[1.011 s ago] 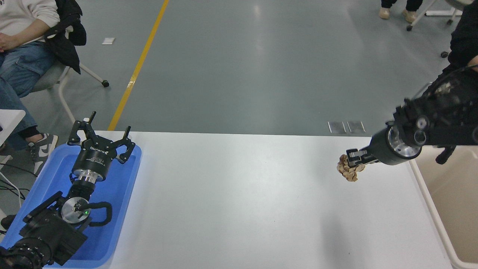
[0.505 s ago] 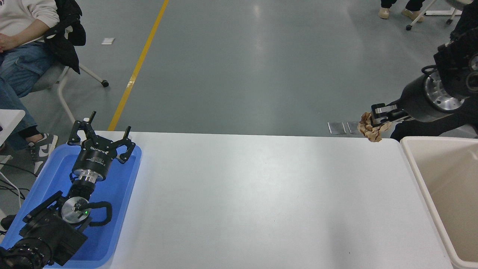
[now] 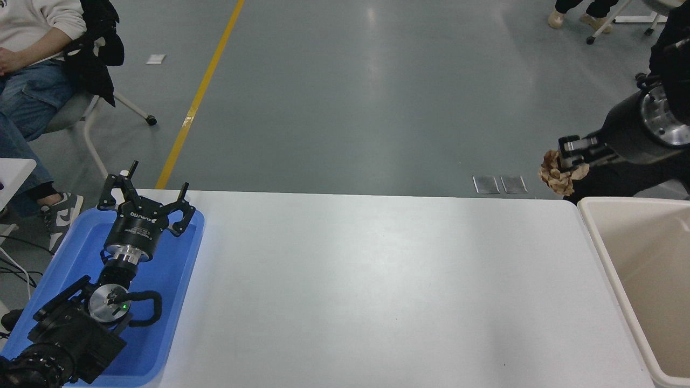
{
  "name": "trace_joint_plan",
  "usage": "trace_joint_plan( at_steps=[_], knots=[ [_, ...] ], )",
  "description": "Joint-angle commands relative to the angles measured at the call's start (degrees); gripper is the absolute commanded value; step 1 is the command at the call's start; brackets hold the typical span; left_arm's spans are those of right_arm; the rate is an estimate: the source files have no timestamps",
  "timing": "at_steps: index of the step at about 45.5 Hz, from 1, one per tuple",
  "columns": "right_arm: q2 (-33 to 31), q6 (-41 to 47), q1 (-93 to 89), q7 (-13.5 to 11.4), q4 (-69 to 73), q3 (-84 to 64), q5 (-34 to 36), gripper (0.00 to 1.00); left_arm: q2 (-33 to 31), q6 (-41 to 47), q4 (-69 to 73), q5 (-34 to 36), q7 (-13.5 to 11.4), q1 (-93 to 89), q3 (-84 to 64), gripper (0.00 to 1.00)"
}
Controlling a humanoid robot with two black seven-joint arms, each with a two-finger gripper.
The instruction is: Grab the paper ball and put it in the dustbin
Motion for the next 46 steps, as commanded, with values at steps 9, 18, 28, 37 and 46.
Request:
trace_joint_plan(
  at_steps=[9, 18, 28, 37, 46],
  knots=[
    [-2.41, -5.46, -33.88, -0.26, -35.42, 4.38, 1.76, 0.0, 0.0, 0.0, -0.06, 0.0, 0.0, 0.0, 0.0, 1.0],
    [-1.97, -9.41, -48.13, -0.61, -46.86, 7.2, 11.6, 0.0, 0.0, 0.0, 0.03, 0.0, 0.0, 0.0, 0.0, 1.0],
    [-0.3, -18.02, -57.18, -2.02, -51.96, 8.87, 16.18, 0.0, 0.0, 0.0, 0.03, 0.0, 0.0, 0.0, 0.0, 1.0],
    [4.18, -21.19, -68.08, -5.53, -62.85, 18.79, 19.52, 0.0, 0.0, 0.0, -0.06, 0.0, 0.0, 0.0, 0.0, 1.0],
    [7.7, -25.24, -75.2, -5.53, -66.73, 26.8, 19.52, 0.0, 0.0, 0.0, 0.03, 0.0, 0.0, 0.0, 0.0, 1.0]
  ],
)
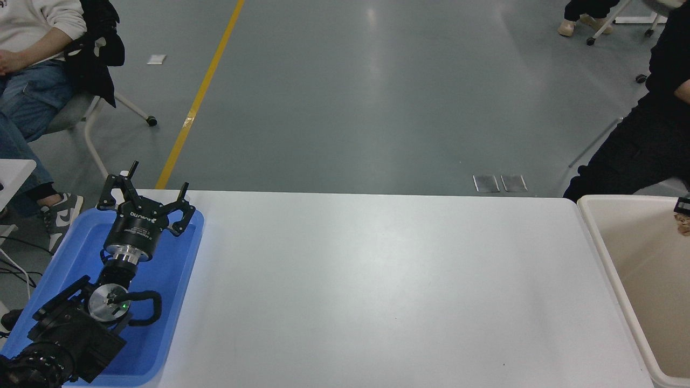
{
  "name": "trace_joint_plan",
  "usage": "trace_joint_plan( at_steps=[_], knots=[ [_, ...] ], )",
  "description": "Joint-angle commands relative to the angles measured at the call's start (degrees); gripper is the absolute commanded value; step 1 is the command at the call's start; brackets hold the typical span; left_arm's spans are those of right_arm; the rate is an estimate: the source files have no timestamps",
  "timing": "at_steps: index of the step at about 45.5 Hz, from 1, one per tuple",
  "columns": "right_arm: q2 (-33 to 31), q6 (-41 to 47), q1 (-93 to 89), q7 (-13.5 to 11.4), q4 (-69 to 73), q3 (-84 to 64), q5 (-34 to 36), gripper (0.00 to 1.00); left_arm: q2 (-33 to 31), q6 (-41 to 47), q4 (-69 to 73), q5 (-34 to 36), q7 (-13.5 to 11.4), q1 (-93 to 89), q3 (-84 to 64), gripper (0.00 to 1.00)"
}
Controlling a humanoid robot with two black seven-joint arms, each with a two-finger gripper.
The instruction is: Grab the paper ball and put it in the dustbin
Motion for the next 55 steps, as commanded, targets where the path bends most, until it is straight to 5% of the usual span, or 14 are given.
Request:
trace_joint_plan(
  at_steps=[1, 23, 27, 30, 32, 46, 55],
  knots=[
    [4.5, -5.41, -10.26, -1.1, -6.89, 9.13, 1.67, 0.0, 0.0, 0.0, 0.03, 0.0, 0.0, 0.0, 0.0, 1.0],
    [6.35, -10.51, -15.01, -1.01, -7.07, 13.27, 1.67, 0.0, 0.0, 0.0, 0.03, 0.0, 0.0, 0.0, 0.0, 1.0],
    [6.27, -10.6, -15.1, -1.01, -7.68, 13.27, 1.67, 0.41, 0.0, 0.0, -0.06, 0.0, 0.0, 0.0, 0.0, 1.0],
    [6.0, -10.6, -15.36, -0.92, -7.6, 13.18, 1.58, 0.88, 0.0, 0.0, 0.03, 0.0, 0.0, 0.0, 0.0, 1.0],
    [6.0, -10.6, -15.45, -0.92, -7.6, 13.18, 1.67, 1.0, 0.0, 0.0, 0.03, 0.0, 0.0, 0.0, 0.0, 1.0],
    [5.83, -10.16, -14.4, -1.01, -6.98, 15.02, 1.76, 1.0, 0.0, 0.0, 0.03, 0.0, 0.0, 0.0, 0.0, 1.0],
    [5.12, -9.81, -11.06, -0.92, -6.89, 32.58, 1.76, 1.0, 0.0, 0.0, 0.03, 0.0, 0.0, 0.0, 0.0, 1.0]
  ],
)
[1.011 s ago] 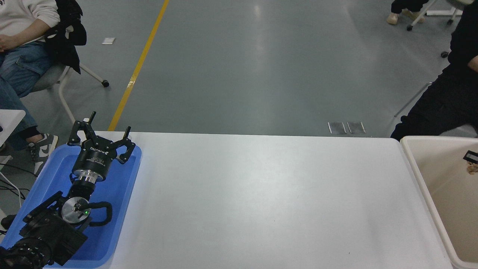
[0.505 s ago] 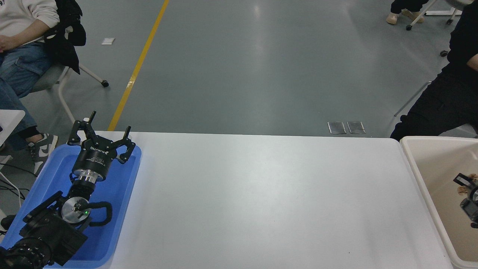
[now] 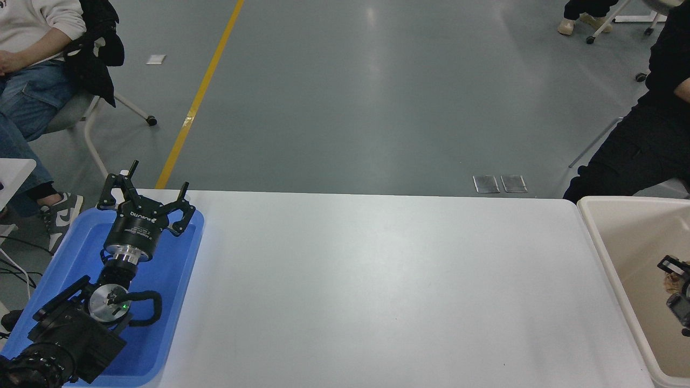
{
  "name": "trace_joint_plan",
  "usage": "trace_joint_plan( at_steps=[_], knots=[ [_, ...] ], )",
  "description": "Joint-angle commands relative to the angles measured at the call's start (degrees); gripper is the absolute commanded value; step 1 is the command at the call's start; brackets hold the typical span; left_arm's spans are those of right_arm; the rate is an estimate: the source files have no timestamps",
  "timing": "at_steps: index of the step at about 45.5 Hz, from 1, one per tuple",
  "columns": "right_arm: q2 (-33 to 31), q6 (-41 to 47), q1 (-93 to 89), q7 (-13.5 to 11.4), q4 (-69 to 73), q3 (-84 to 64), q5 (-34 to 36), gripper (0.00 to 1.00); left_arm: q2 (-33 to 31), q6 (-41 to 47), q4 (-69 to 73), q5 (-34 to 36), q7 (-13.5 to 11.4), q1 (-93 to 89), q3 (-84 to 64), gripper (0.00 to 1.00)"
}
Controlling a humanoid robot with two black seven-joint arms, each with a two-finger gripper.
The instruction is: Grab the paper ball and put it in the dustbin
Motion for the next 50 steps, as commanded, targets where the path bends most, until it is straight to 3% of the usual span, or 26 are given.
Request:
trace_joint_plan(
  at_steps=[1, 8, 12, 17, 24, 28, 31, 50],
  knots=[
    [-0.67, 0.46, 3.48, 0.04, 0.5, 17.03, 0.02, 1.0, 0.0, 0.0, 0.01, 0.0, 0.0, 0.0, -0.09, 1.0],
    [-0.32, 0.46, 6.73, 1.44, 5.06, 39.7, -0.15, 1.0, 0.0, 0.0, 0.01, 0.0, 0.0, 0.0, -0.09, 1.0],
    [-0.58, 0.46, 7.44, 4.77, 10.06, 49.99, -0.68, 1.0, 0.0, 0.0, -0.07, 0.0, 0.0, 0.0, -0.09, 1.0],
    [-1.99, 0.46, 6.82, 11.97, 18.24, 64.48, -0.86, 1.0, 0.0, 0.0, 0.01, 0.0, 0.0, 0.0, -0.09, 1.0],
    [-0.41, 1.78, -0.81, 25.86, 32.55, 87.25, -1.21, 1.0, 0.0, 0.0, -0.07, 0.0, 0.0, 0.0, -0.09, 1.0],
    [1.96, 3.54, -5.91, 30.17, 40.21, 94.99, -1.56, 1.0, 0.0, 0.0, 0.01, 0.0, 0.0, 0.0, -0.09, 1.0],
    [3.72, 4.86, -8.46, 31.15, 42.59, 98.34, -2.26, 1.0, 0.0, 0.0, 0.01, 0.0, 0.0, 0.0, -0.09, 1.0],
    [9.61, 7.14, -16.91, 31.32, 42.25, 99.32, -2.52, 1.0, 0.0, 0.0, 0.01, 0.0, 0.0, 0.0, -0.09, 1.0]
  ],
)
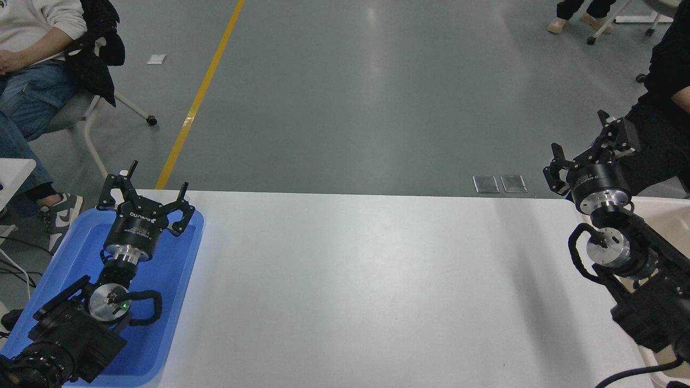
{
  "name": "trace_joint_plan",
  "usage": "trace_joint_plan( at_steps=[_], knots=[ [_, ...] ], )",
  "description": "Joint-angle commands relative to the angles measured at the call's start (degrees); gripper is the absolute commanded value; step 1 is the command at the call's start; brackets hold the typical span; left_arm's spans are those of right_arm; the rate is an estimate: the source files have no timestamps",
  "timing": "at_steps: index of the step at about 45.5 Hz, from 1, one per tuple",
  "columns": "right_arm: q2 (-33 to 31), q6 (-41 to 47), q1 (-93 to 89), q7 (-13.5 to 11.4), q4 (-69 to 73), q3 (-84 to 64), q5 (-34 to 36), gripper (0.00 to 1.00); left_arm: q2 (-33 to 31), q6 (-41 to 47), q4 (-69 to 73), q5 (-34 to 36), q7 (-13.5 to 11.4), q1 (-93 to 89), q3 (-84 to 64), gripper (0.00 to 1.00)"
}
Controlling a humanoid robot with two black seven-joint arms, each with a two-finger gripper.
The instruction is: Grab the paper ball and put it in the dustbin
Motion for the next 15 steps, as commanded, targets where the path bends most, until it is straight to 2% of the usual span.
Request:
trace_joint_plan(
  at_steps=[1, 15],
  knots=[
    [3.31, 0.92, -5.16, 1.67, 1.99, 3.48, -0.22, 1.0, 0.01, 0.0, 0.02, 0.0, 0.01, 0.0, 0.0, 1.0],
    [3.49, 0.92, -5.43, 1.76, 1.99, 3.22, -0.22, 1.0, 0.01, 0.0, 0.02, 0.0, 0.01, 0.0, 0.0, 1.0]
  ],
)
